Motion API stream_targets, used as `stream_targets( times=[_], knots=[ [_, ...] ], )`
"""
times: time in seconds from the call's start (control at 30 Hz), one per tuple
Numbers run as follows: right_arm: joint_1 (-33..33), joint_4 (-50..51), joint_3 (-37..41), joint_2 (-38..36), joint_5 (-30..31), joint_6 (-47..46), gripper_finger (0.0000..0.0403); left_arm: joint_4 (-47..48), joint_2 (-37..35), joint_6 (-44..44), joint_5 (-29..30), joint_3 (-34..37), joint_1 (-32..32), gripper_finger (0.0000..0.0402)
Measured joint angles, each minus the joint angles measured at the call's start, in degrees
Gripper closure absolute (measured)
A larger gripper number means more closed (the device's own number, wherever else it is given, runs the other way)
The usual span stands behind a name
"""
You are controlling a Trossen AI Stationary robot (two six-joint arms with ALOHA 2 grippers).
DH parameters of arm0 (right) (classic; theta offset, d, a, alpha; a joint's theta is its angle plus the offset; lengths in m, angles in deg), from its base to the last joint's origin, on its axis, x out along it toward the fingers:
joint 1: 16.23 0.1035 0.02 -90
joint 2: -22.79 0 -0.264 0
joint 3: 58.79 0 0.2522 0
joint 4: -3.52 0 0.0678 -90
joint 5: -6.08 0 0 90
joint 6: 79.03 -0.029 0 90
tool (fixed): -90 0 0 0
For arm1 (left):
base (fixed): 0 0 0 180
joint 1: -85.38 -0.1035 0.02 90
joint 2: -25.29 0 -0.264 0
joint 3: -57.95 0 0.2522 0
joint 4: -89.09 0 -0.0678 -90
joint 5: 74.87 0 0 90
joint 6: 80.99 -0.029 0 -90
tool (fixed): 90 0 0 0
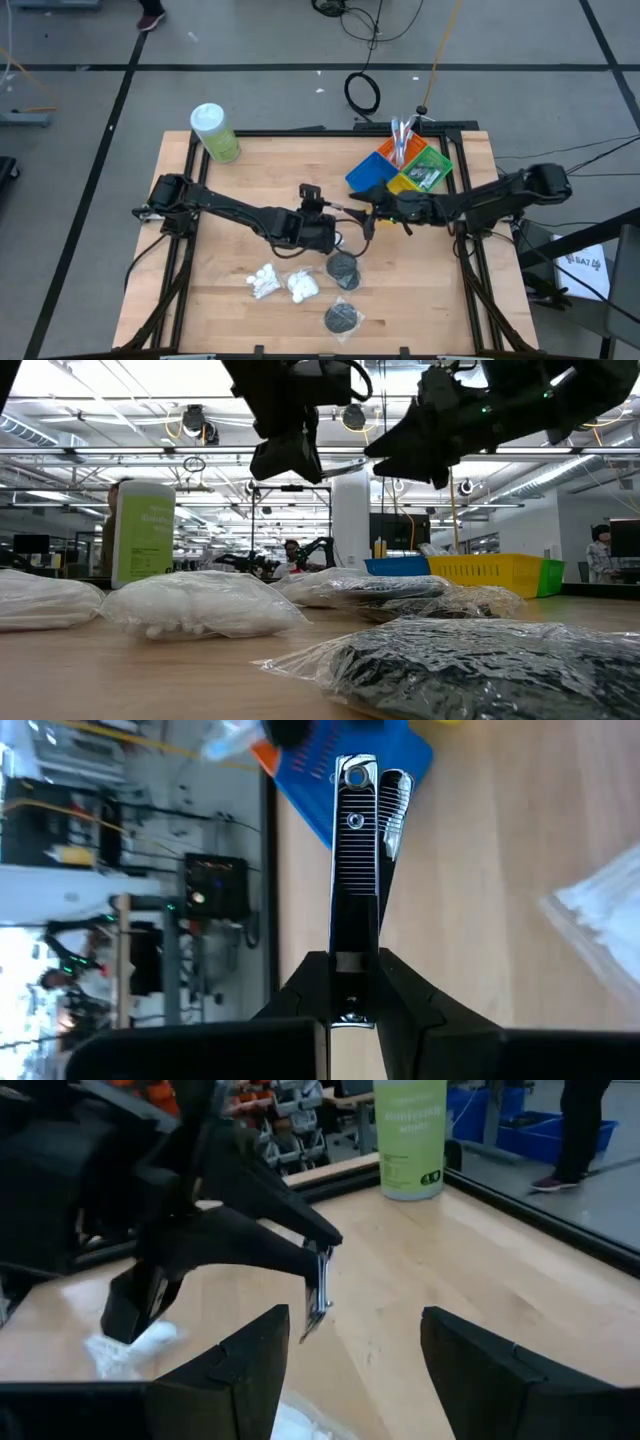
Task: Pick & Place Travel size toiletries
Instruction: Put the nail cutter into the green bin
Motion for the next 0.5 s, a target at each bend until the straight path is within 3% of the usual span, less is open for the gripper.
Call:
stream_targets(
  times=[0.5],
  knots=[
    [-2.6, -6.1, 0.0, 4.3, -4.6, -5.7, 0.0186, -4.4, 0.0, -5.5, 1.9, 0.0, -0.7, 0.0371]
  ],
)
